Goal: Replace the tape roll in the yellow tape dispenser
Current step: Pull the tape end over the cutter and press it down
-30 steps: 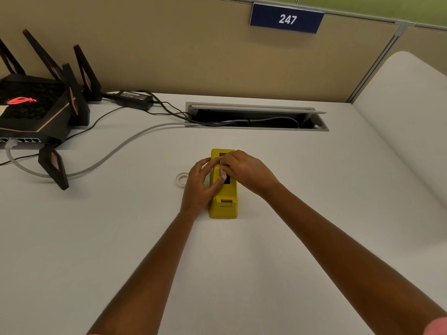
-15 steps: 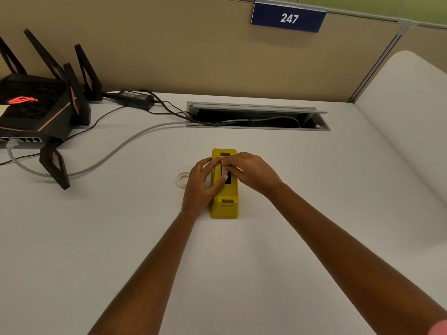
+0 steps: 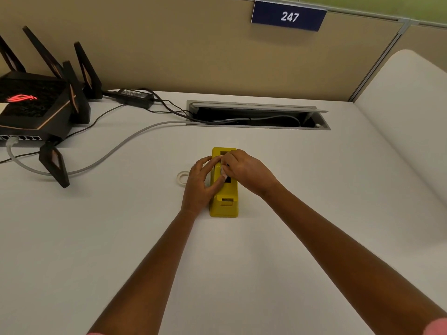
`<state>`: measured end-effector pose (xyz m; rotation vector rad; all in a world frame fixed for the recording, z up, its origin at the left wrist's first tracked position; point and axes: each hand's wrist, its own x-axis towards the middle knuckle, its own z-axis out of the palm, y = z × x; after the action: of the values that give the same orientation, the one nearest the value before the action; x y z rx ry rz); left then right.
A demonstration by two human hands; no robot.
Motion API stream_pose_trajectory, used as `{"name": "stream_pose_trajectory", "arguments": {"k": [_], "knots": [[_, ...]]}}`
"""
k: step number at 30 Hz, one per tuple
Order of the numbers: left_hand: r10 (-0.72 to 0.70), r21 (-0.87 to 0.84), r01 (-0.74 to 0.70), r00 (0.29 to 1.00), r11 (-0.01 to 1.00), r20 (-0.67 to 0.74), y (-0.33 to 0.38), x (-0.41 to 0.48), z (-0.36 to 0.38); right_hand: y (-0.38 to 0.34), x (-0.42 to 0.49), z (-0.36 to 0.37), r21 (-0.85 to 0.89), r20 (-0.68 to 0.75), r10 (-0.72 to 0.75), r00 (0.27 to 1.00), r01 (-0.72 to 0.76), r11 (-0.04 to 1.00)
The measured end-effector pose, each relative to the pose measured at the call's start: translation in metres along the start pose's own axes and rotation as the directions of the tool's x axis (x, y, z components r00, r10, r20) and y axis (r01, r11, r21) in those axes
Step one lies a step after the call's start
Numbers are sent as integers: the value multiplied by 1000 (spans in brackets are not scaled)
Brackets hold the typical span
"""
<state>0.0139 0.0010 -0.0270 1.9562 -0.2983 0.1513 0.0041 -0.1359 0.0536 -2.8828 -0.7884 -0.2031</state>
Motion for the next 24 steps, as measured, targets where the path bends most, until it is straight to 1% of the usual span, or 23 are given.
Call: {"name": "stream_pose_trajectory", "arguments": {"k": [2,4,6,8,11,17,20,24], "knots": [[-6,3,6,1000,1000,0,1,0,0,-1,0,1,40,-26,21,999,-20,999],[-8,3,8,1000,1000,4,1,1,0,1,0,2,171,-41,124,991,-115,978],[-7,2,7,1000,1000,7,1,1,-1,4,0,-1,284,6,204,979,-197,938],[-7,0,7,1000,1000,9,1,1,-1,6,-1,-4,328,46,211,976,-215,920],[-11,0,11,1000,1000,4,1,0,-1,8,-2,-8,328,70,189,979,-202,923],[-5,-6,5,1000,1000,4,4,-1,-2,8,-2,-7,264,43,156,987,-162,951],[-10,-7,10,1000,1000,5,4,0,-2,8,-1,-8,253,52,142,989,-150,956],[-21,-8,21,1000,1000,8,4,0,-1,8,-2,-8,237,70,145,987,-158,959]]}}
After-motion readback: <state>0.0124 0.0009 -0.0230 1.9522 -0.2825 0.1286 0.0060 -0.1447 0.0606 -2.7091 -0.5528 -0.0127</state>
